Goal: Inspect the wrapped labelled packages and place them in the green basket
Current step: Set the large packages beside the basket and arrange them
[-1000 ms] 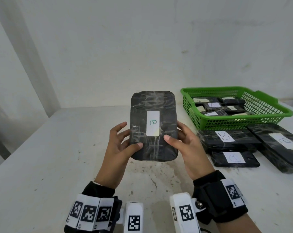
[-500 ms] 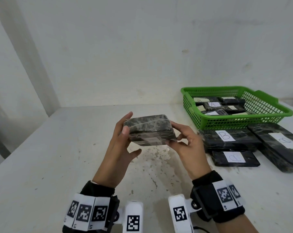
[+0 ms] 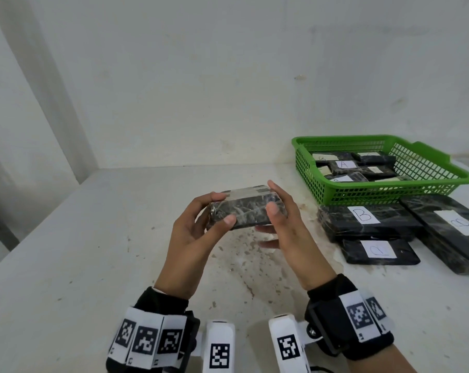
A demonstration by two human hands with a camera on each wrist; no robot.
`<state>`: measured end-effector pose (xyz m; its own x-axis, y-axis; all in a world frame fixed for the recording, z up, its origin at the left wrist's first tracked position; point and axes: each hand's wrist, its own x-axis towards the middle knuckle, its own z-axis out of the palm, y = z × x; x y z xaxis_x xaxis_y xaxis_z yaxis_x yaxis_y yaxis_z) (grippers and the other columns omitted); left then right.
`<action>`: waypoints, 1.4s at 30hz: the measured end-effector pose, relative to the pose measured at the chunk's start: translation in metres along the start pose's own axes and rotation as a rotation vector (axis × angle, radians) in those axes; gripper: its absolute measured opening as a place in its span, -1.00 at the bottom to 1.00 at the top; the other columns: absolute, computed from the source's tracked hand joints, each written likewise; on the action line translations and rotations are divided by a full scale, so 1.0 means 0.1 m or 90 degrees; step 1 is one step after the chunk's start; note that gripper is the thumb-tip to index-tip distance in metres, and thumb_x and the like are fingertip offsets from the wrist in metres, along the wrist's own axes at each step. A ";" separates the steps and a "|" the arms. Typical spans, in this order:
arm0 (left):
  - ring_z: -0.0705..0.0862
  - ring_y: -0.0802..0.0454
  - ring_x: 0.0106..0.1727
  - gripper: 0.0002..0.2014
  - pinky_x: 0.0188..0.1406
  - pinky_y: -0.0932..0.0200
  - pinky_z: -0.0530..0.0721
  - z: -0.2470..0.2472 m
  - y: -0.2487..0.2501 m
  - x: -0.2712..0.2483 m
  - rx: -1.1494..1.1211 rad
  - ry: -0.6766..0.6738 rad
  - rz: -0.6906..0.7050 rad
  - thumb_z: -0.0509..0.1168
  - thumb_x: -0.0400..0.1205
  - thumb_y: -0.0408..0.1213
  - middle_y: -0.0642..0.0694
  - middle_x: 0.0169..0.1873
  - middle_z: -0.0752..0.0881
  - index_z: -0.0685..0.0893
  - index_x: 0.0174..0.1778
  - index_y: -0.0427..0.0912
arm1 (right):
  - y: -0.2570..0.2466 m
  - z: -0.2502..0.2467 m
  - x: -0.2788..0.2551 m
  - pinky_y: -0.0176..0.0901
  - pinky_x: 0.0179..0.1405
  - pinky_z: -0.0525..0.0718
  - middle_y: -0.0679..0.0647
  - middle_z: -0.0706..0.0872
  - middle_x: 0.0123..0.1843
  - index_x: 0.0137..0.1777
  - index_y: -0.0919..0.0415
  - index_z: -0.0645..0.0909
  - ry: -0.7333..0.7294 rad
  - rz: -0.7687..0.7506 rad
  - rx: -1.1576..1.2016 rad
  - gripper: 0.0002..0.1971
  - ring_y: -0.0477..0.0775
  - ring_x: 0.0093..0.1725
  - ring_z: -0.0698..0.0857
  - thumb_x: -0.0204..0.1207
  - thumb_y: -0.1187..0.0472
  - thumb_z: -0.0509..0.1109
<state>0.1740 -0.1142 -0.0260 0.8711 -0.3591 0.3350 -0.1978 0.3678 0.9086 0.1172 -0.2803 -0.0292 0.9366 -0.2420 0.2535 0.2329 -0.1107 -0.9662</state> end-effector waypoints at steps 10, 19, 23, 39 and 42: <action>0.75 -0.12 0.24 -0.58 0.18 0.05 0.75 0.02 -0.01 0.00 -0.033 -0.015 -0.022 0.51 0.34 -0.15 -0.15 0.25 0.76 0.76 0.13 -0.14 | 0.01 0.04 0.00 -0.20 -0.32 0.64 0.06 0.64 0.12 0.20 0.17 0.49 0.055 -0.159 0.105 -0.64 0.00 -0.15 0.69 0.49 -0.01 0.31; 0.79 -0.05 0.18 -0.71 0.01 0.15 0.78 0.03 -0.06 0.00 -0.002 0.032 -0.024 0.40 0.47 -0.35 -0.12 0.18 0.80 0.75 0.12 -0.26 | 0.01 0.03 0.02 -0.26 -0.29 0.60 0.26 0.48 0.19 -0.05 -0.20 0.61 0.009 -0.080 0.119 -0.72 -0.09 -0.13 0.57 0.43 -0.34 0.36; 0.79 -0.09 0.18 -0.63 0.06 0.12 0.77 0.02 -0.02 -0.02 -0.003 0.004 -0.026 0.49 0.44 -0.25 -0.17 0.16 0.81 0.76 0.18 -0.20 | 0.04 0.03 0.03 -0.27 -0.35 0.57 0.18 0.48 0.07 0.02 -0.05 0.58 0.052 -0.066 0.129 -0.71 -0.13 -0.22 0.55 0.48 -0.21 0.31; 0.75 -0.14 0.27 -0.55 0.07 0.16 0.75 0.01 0.05 -0.03 -0.003 -0.010 -0.010 0.58 0.29 -0.18 -0.22 0.17 0.81 0.83 0.13 -0.06 | -0.04 0.02 -0.02 -0.21 -0.44 0.55 -0.05 0.74 -0.14 0.13 0.19 0.49 0.045 -0.022 0.184 -0.61 0.01 -0.33 0.55 0.39 0.06 0.48; 0.76 -0.15 0.25 -0.64 0.00 0.17 0.76 0.01 0.03 -0.02 0.003 0.004 -0.012 0.56 0.35 -0.32 -0.20 0.18 0.81 0.84 0.08 -0.08 | -0.04 0.02 -0.02 -0.15 -0.35 0.60 0.11 0.72 0.01 0.15 0.14 0.48 0.037 -0.004 0.163 -0.47 0.04 -0.27 0.60 0.35 -0.07 0.64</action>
<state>0.1712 -0.1126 -0.0235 0.8776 -0.3608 0.3156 -0.1831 0.3562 0.9163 0.1146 -0.2771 -0.0259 0.9199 -0.2979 0.2549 0.3044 0.1331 -0.9432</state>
